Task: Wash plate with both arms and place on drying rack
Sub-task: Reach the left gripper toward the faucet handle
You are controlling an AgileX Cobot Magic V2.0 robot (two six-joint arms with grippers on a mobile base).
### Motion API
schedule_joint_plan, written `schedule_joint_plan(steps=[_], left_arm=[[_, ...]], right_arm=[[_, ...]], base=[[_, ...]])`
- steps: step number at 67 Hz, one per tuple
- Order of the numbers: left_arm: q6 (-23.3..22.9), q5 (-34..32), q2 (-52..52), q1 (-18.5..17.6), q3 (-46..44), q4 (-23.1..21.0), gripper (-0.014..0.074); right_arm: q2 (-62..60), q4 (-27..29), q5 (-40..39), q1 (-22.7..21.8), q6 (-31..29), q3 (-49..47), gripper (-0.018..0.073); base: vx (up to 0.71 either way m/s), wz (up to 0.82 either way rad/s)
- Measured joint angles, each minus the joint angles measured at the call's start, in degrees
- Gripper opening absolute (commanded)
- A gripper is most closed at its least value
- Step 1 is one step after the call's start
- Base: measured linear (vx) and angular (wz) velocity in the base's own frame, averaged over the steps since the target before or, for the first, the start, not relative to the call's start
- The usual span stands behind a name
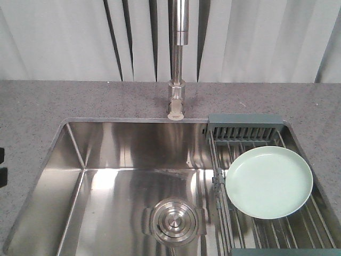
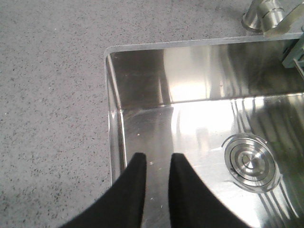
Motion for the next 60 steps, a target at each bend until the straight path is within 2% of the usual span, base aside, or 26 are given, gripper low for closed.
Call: schedule_joint_plan(steps=[17, 23, 30, 42, 46, 53, 60], left_arm=[[3.2, -0.1, 10.8, 0.0, -7.6, -0.1, -0.0008], [6.1, 0.8, 14.4, 0.0, -10.4, -1.7, -0.0008], [12.7, 1.3, 18.5, 0.0, -13.4, -7.6, -0.0008], [26.0, 1.3, 26.2, 0.0, -18.6, -21.5, -0.0008], [30.1, 1.3, 28.8, 0.0, -20.3, -24.7, -0.0008], [34.4, 1.3, 32.8, 0.3, -23.0, -28.2, -0.0008], [39.7, 2.4, 36.8, 2.3, -25.7, -33.1, -0.0008]], right_arm=[[0.0, 0.0, 0.0, 0.0, 0.0, 0.0, 0.0278], [0.0, 0.0, 0.0, 0.0, 0.0, 0.0, 0.0278], [0.0, 0.0, 0.0, 0.0, 0.0, 0.0, 0.0278], [0.0, 0.0, 0.0, 0.0, 0.0, 0.0, 0.0278], [0.0, 0.0, 0.0, 0.0, 0.0, 0.0, 0.0278], [0.0, 0.0, 0.0, 0.0, 0.0, 0.0, 0.0278], [0.0, 0.0, 0.0, 0.0, 0.0, 0.0, 0.0278]], base=[[0.0, 0.0], [0.0, 0.0], [0.0, 0.0], [0.0, 0.0], [0.0, 0.0], [0.0, 0.0], [0.0, 0.0]])
